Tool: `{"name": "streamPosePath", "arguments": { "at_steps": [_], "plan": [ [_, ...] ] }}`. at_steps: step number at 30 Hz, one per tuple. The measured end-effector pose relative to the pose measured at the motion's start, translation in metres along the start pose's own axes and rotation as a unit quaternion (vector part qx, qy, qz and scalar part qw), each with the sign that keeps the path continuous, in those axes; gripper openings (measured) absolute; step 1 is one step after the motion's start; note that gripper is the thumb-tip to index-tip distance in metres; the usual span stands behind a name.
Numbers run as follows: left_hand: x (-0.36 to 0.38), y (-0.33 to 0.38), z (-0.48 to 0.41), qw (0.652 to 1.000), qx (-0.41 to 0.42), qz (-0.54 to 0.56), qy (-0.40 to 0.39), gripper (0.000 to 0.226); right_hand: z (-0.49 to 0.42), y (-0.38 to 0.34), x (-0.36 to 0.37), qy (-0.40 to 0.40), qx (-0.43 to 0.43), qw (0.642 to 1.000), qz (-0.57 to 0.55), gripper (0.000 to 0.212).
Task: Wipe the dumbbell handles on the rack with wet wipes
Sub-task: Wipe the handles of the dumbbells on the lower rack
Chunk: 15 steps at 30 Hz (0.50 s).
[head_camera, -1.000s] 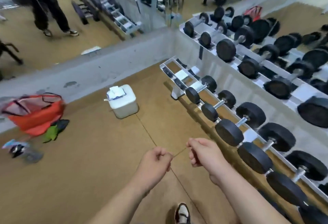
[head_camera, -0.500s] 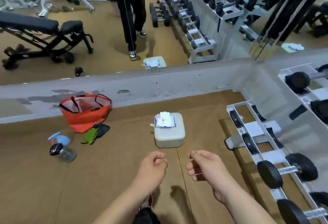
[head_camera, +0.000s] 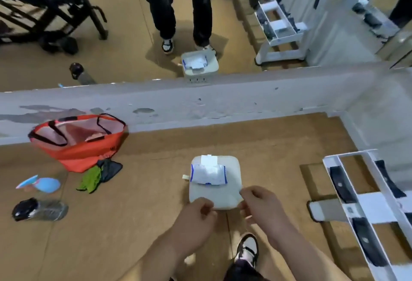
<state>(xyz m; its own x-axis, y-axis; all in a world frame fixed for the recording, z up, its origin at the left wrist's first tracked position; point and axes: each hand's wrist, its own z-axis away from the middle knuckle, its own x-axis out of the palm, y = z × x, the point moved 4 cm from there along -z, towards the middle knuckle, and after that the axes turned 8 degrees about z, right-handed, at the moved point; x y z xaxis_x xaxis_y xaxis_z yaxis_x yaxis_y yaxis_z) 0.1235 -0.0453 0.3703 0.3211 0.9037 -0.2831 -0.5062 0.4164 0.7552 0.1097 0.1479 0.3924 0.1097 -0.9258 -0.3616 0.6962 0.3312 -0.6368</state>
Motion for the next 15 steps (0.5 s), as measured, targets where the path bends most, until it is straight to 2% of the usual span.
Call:
{"name": "streamPosePath", "arguments": {
  "at_steps": [4,9,13,15],
  "plan": [
    [0.028,-0.060,-0.114,1.000,-0.014,-0.024,0.012,0.035,-0.121,0.035,0.034,0.000,-0.014,1.000,0.023,0.022],
    [0.047,-0.134,-0.232,0.981,0.085,-0.170,0.046,0.043,-0.247,0.087,0.099,-0.015,-0.047,0.994,0.099,0.015],
    [0.059,-0.174,-0.309,0.950,0.160,-0.259,0.069,0.048,-0.328,0.106,0.141,-0.018,-0.111,0.979,0.173,0.039],
    [0.064,-0.196,-0.343,0.942,0.172,-0.278,0.072,0.044,-0.362,0.119,0.160,-0.038,-0.135,0.969,0.205,0.048]
  ]
}}
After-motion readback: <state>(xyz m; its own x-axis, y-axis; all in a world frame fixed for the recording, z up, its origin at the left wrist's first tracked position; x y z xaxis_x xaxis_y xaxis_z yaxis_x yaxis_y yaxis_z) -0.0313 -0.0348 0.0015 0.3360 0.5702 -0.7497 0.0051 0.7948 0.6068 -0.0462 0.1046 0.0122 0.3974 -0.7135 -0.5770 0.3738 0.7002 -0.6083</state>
